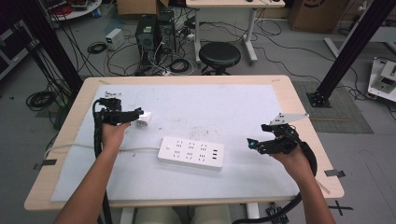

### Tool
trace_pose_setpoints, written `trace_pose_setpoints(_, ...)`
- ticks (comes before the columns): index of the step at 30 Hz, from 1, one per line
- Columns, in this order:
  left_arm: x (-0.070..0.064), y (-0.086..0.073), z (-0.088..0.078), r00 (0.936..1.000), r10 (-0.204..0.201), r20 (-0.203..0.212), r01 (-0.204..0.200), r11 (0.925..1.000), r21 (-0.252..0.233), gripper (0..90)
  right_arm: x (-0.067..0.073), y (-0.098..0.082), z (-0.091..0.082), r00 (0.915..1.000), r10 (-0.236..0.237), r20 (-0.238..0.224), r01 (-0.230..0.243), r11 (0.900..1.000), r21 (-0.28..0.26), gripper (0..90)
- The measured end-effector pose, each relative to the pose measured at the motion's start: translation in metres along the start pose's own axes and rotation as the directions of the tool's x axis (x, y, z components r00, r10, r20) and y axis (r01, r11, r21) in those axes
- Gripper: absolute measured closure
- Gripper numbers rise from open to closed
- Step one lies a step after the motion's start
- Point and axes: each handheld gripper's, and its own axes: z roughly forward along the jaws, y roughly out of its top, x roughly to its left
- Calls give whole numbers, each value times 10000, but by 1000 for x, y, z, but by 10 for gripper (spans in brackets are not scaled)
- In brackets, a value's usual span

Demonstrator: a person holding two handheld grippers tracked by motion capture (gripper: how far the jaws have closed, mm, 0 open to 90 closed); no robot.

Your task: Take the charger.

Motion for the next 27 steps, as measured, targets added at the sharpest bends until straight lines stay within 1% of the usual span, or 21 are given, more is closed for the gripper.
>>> trace_pose_setpoints(3,-2,2,6,9999,1,-122,1,9999,162,166,-1,0,0,10000,-8,28,7,10000,43,168)
trace_pose_setpoints(5,-3,5,12,9994,85,-336,-67,9985,538,166,-1,0,1,10000,-1,15,1,10000,10,168)
trace_pose_setpoints(6,-3,5,14,9993,-23,-368,45,9982,606,166,-1,0,1,10000,23,5,-23,10000,21,168)
trace_pose_setpoints(7,-3,6,17,9995,28,-320,-6,9976,688,166,0,0,1,10000,24,20,-24,10000,50,168)
trace_pose_setpoints(8,-5,6,20,9995,99,-306,-76,9973,735,166,0,0,1,10000,24,27,-24,10000,51,168)
trace_pose_setpoints(11,-9,5,29,9969,660,-419,-620,9939,909,166,0,0,1,10000,24,34,-25,10000,71,168)
trace_pose_setpoints(12,-9,4,33,9963,740,-445,-692,9925,1008,166,0,0,1,10000,29,20,-29,10000,64,168)
trace_pose_setpoints(13,-9,3,36,9965,733,-389,-685,9911,1137,166,0,-1,2,10000,-2,22,2,10000,58,168)
trace_pose_setpoints(15,-7,0,43,9979,547,-347,-498,9904,1293,166,0,-2,1,10000,56,28,-56,9999,88,168)
trace_pose_setpoints(16,-7,-1,45,9980,545,-327,-497,9898,1336,166,-1,-2,1,10000,-2,22,2,10000,66,168)
trace_pose_setpoints(20,-5,-4,51,9970,714,-306,-658,9855,1562,166,-1,-3,1,9999,142,65,-143,9998,109,169)
trace_pose_setpoints(21,-5,-5,53,9982,559,-227,-518,9865,1555,166,-2,-3,1,9999,121,50,-121,9999,108,168)
trace_pose_setpoints(22,-4,-5,54,9987,495,-96,-472,9850,1662,166,-1,-2,1,9999,130,63,-131,9998,130,168)
trace_pose_setpoints(23,-4,-6,55,9991,415,-59,-399,9843,1722,166,-2,-2,2,9999,96,40,-97,9999,111,168)
trace_pose_setpoints(25,-5,-8,58,9990,429,-86,-406,9825,1817,166,-1,-2,2,9999,101,47,-101,9998,145,168)
trace_pose_setpoints(27,-6,-9,61,9990,453,-7,-443,9802,1932,166,-1,-1,3,10000,87,24,-88,9998,150,169)
